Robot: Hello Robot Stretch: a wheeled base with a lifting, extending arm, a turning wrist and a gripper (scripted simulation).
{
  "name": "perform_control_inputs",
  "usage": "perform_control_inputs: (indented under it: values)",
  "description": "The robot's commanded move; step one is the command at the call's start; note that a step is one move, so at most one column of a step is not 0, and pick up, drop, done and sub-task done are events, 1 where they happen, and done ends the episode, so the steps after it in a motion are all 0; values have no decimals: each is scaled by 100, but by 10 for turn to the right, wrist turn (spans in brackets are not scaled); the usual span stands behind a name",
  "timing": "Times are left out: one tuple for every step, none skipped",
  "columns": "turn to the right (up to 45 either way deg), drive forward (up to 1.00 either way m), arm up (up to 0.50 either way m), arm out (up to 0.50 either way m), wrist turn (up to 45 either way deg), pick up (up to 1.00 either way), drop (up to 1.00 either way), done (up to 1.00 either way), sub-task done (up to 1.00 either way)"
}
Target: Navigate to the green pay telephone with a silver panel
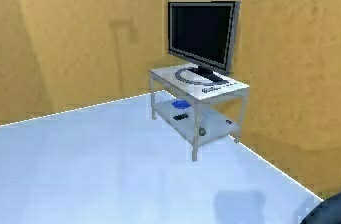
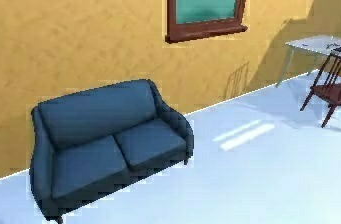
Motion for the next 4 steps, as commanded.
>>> perform_control_inputs:
  values:
    - [450, 0, 0, 0, 0, 0, 0, 0, 0]
    - [450, 0, 0, 0, 0, 0, 0, 0, 0]
    - [450, 0, 0, 0, 0, 0, 0, 0, 0]
    - [150, 0, 0, 0, 0, 0, 0, 0, 0]
